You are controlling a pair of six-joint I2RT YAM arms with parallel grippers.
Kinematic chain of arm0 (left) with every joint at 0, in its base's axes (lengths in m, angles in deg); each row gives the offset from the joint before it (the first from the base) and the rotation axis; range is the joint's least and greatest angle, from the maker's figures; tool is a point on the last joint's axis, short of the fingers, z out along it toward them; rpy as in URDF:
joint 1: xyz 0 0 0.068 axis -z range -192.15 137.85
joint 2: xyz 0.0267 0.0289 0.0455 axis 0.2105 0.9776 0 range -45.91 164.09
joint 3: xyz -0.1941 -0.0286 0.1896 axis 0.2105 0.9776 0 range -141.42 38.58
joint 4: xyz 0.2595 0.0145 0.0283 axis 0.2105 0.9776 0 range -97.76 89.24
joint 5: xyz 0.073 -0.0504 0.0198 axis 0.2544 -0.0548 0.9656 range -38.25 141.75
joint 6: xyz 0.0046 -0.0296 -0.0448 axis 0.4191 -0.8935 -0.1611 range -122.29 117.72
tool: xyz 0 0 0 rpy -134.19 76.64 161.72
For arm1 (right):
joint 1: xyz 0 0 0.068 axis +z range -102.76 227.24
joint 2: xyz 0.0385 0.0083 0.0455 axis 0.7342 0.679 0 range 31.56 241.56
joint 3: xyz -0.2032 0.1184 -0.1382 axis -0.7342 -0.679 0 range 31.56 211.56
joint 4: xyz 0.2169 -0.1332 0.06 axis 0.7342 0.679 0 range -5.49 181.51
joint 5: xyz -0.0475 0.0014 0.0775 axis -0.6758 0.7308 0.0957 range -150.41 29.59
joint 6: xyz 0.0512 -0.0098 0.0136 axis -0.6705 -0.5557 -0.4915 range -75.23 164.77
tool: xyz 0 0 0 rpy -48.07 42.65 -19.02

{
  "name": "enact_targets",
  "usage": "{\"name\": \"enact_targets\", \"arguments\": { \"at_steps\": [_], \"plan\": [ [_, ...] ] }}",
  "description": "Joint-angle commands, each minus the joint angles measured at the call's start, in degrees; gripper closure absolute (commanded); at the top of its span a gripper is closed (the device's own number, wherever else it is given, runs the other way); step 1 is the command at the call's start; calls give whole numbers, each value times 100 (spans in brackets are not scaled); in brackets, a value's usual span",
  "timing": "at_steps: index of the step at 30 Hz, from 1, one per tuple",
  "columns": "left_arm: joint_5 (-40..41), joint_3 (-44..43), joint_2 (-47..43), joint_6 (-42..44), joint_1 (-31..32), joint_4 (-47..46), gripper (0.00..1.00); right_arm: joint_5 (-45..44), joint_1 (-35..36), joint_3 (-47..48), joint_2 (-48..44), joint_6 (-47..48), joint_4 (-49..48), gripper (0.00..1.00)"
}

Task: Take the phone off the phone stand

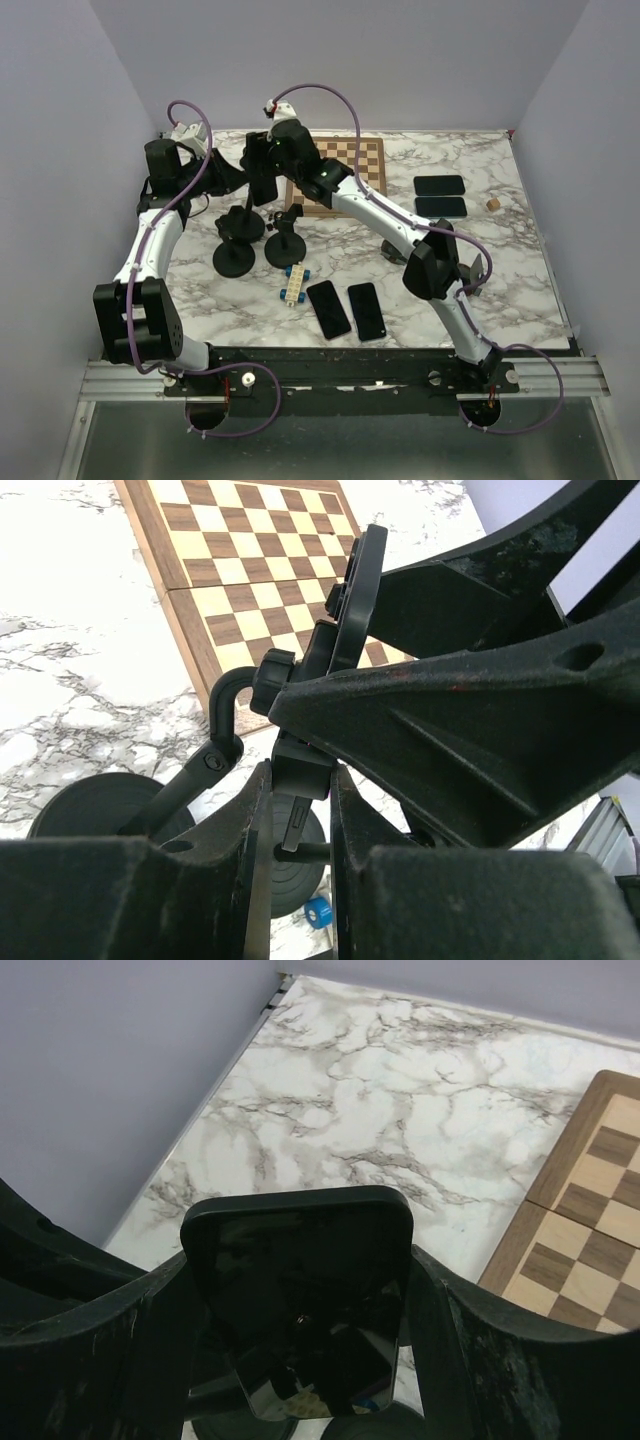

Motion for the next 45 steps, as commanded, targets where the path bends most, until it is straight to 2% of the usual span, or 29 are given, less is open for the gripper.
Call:
{"name": "enact_targets", "arguments": {
  "at_steps": [1,7,21,25,29,36,41,45],
  "plan": [
    [-378,107,36,-292,-101,-173,100,-1283,-27,-361,-316,873,-142,99],
    [-213,188,-34,-155,-163,3,100,-1793,-58,-494,-340,1257,-508,99],
    [140,293,48,-103,-429,146,100,-567,-606,-840,-599,598,-684,99],
    [147,342,22,-116,-451,103,100,89,-775,-866,-634,624,-806,99],
    [36,351,39,-144,-463,41,100,1392,-801,-1652,-973,1080,-1630,99],
    [5,338,81,-156,-471,40,100,3012,-949,-1088,-652,1213,-1179,99],
    [54,315,131,-164,-469,48,100,4220,-958,-1052,-653,546,-1442,99],
    [91,290,159,-164,-473,89,100,4275,-926,-1294,-881,-205,-1954,99]
  ]
}}
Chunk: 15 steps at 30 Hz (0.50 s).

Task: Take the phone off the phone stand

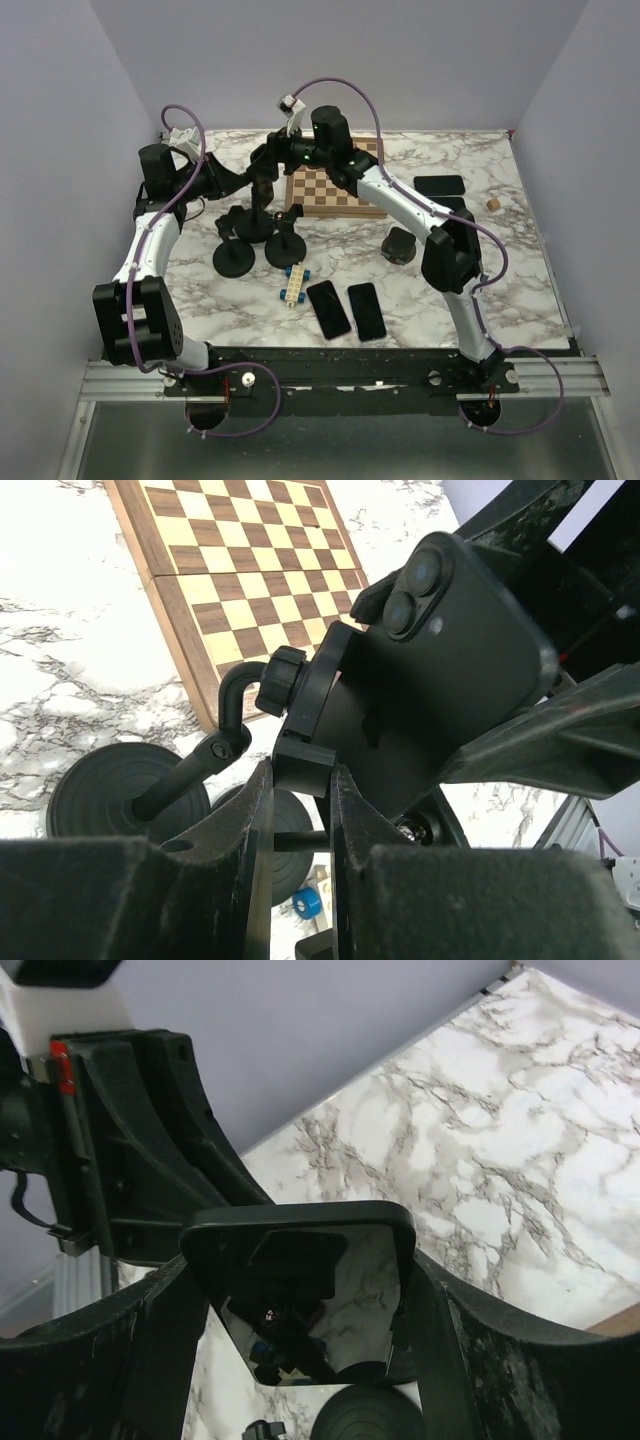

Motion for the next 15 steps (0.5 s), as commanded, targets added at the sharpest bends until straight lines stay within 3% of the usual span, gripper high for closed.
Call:
{"name": "enact_targets", "arguments": {
  "at_steps": [1,8,15],
  "plan": [
    [452,65,140,30,-191,310,100,446,-150,-77,-378,-938,-759,99],
    [468,52,166,13,-191,330,100,805,-147,308,-453,-2280,-938,99],
    [591,-52,186,65,-191,558,100,423,-148,-336,-1444,-2106,-599,99]
  ]
}}
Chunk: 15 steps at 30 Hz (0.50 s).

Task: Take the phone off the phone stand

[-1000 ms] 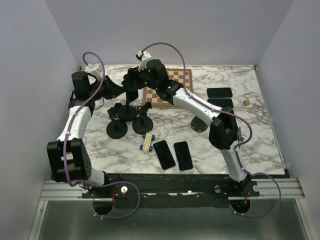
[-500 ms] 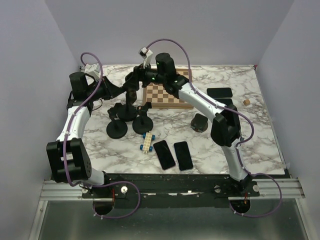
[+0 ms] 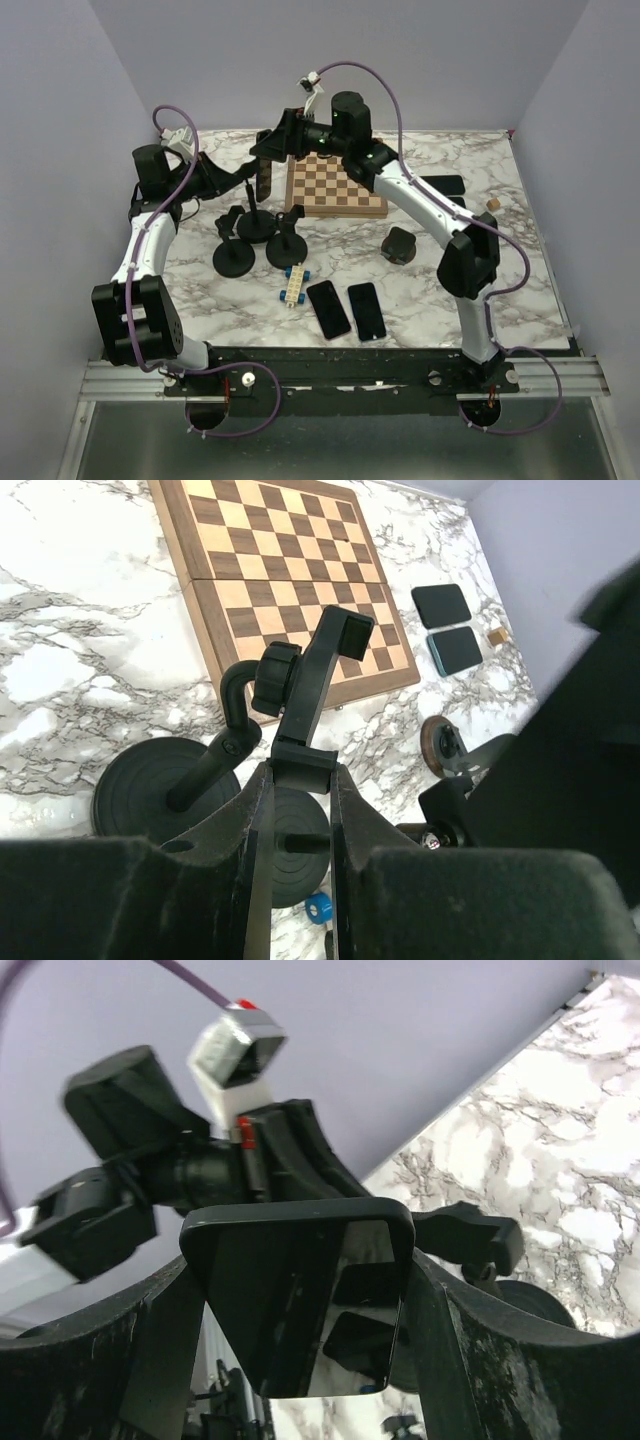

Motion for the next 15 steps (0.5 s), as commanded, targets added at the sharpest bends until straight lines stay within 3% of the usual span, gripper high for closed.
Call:
{"name": "enact_targets", "arguments": {
  "at_steps": [1,5,12,15],
  "plan": [
    [432,-82,196,109,-7,564,100,-210,-15,-215,-1140,64,122,99],
    [335,-93,182,41,-14,538,100,-981,-29,-633,-1888,728,1025,99],
    [152,-32,116,-162,2,347,100,-1526,-26,-2165,-3381,1048,1314,99],
    [84,-54,153,-220,2,380,93,-1662,-25,-2739,-3916,996,1468,99]
  ]
}}
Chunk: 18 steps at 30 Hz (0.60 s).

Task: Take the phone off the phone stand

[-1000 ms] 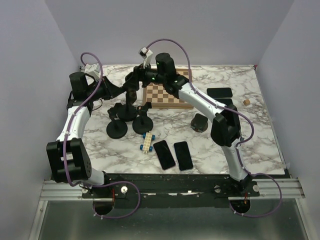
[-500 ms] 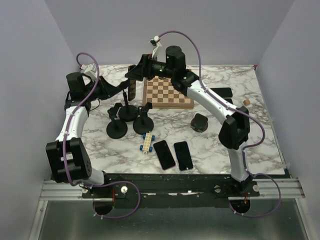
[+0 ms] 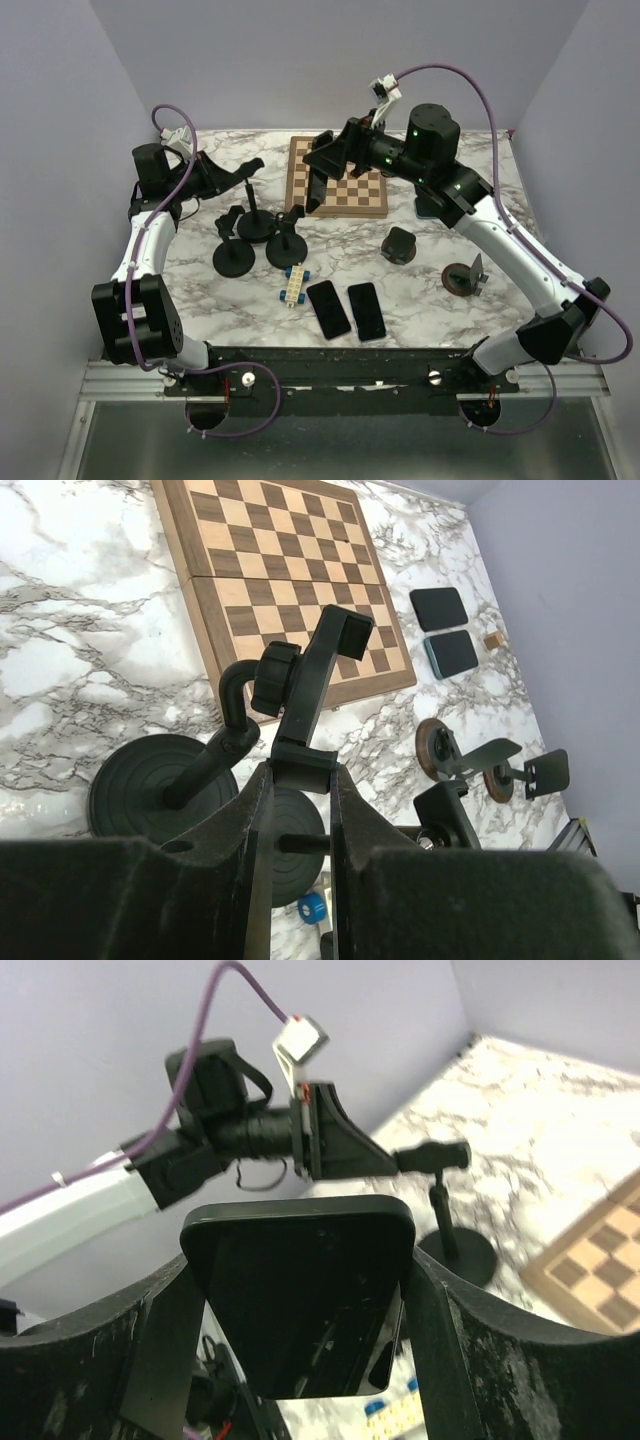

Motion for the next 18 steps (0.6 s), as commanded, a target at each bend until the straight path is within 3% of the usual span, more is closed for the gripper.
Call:
{"name": "enact_targets", "arguments": {
  "at_steps": [1,13,18],
  "plan": [
    [51,19,110,-122,-5,310,90,-462,-19,-789,-620,90,426,99],
    [-63,89,-155,-312,-5,156,42,-1068,-20,-2252,-2330,12,1575,99],
    [-34,156,-508,-318,-24,53,30,-1237,-18,-2861,-2879,-114,1926,99]
  ]
}}
